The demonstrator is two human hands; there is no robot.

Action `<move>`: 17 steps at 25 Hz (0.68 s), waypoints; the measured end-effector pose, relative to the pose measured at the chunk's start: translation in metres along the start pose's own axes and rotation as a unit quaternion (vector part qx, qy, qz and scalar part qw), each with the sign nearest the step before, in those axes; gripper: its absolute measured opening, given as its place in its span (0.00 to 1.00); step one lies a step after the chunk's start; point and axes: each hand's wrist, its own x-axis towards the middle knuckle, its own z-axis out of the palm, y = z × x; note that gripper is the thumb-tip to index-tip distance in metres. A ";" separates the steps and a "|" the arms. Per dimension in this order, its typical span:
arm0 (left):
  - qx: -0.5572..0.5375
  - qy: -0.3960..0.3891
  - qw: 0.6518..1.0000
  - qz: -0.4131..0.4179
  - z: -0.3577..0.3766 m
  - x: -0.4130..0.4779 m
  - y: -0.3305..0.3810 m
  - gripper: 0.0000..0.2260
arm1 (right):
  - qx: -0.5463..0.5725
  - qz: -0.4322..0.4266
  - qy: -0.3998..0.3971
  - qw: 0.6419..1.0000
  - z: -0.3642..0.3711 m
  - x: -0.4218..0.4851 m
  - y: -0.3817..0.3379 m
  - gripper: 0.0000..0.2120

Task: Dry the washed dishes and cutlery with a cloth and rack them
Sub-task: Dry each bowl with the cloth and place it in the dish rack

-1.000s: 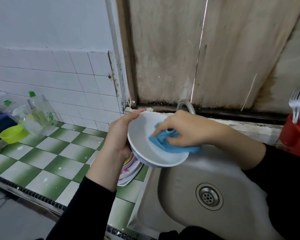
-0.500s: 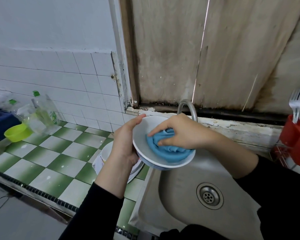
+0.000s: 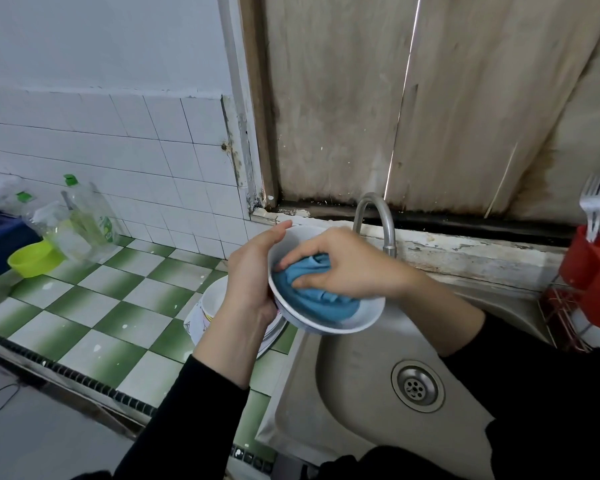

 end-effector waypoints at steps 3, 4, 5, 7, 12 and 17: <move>0.011 0.006 1.000 0.013 -0.002 0.003 0.002 0.09 | 0.016 -0.033 -0.156 0.987 -0.007 -0.009 -0.004 0.13; 0.020 0.008 1.000 0.020 -0.001 0.003 0.000 0.08 | -0.050 -0.031 -0.197 0.979 -0.015 -0.010 -0.001 0.13; 0.028 0.015 0.999 0.026 0.000 0.003 -0.003 0.08 | -0.124 -0.021 -0.202 0.971 -0.021 -0.009 0.005 0.14; 0.032 0.027 0.999 0.027 0.004 0.005 -0.008 0.08 | -0.206 0.023 -0.111 0.972 -0.022 -0.004 0.015 0.15; 0.019 0.046 0.998 0.022 0.012 0.014 -0.009 0.07 | 0.126 0.038 0.028 0.991 0.020 0.001 0.028 0.15; 0.014 0.047 0.999 0.001 -0.001 0.020 -0.012 0.07 | -0.093 0.040 -0.117 0.988 -0.001 -0.009 0.031 0.15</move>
